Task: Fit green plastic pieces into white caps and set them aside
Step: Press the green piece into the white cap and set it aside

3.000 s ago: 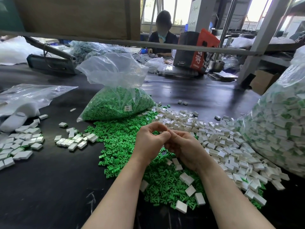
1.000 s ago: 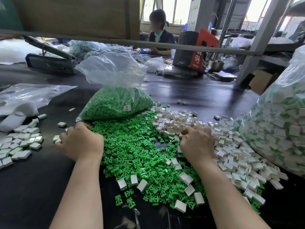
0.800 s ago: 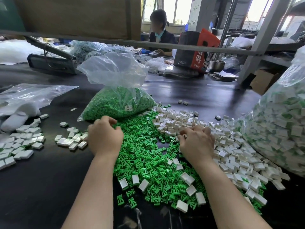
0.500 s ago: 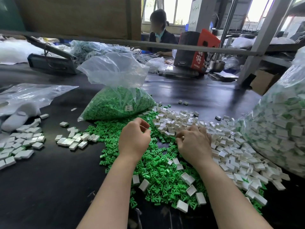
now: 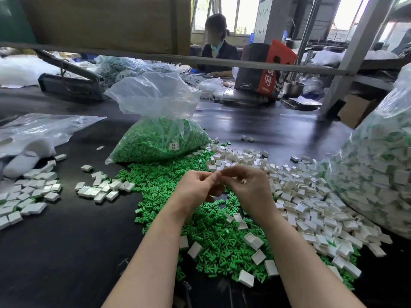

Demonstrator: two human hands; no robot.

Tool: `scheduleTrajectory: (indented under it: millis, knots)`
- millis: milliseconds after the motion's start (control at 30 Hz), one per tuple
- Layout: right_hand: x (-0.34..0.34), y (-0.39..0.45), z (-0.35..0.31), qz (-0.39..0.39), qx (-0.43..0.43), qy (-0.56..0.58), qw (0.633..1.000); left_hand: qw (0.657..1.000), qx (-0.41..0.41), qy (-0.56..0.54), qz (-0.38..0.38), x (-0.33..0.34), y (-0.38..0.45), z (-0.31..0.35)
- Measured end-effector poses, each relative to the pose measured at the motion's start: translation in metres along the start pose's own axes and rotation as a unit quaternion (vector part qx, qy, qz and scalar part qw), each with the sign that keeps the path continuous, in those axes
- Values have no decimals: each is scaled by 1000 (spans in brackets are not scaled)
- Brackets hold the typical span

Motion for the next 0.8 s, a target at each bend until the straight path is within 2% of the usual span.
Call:
scheduleTrajectory:
  millis: [67, 133, 200, 267, 333, 600, 800]
  knots:
    - [1, 0, 1, 4, 12, 1, 1000, 999, -16, -35, 6, -3, 2, -2]
    - [1, 2, 4, -9, 3, -68, 998, 997, -22, -70, 16, -6, 3, -2]
    - [7, 1, 8, -81, -15, -156, 984, 994, -27, -105, 16, -8, 4, -1]
    - [15, -5, 12, -170, -29, -242, 955, 989, -34, -144, 8, -10, 3, 1]
    - [20, -10, 14, -215, -38, -304, 927, 984, -32, -173, 7, -10, 1, 3]
    - [19, -9, 10, -210, -12, -248, 946, 978, -13, -208, 9, -8, 0, 6]
    - [14, -8, 13, -151, 21, -182, 971, 989, 20, -145, 23, -11, 0, 7]
Point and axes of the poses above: each hand's wrist, its own y-axis towards the middle knuckle, its own x-axis out of the palm, z = x × y, the point moved 4 cm from there along y, towards the middle knuckle, and after that the axes turned 15 degrees about z, right-handed, at the moved point
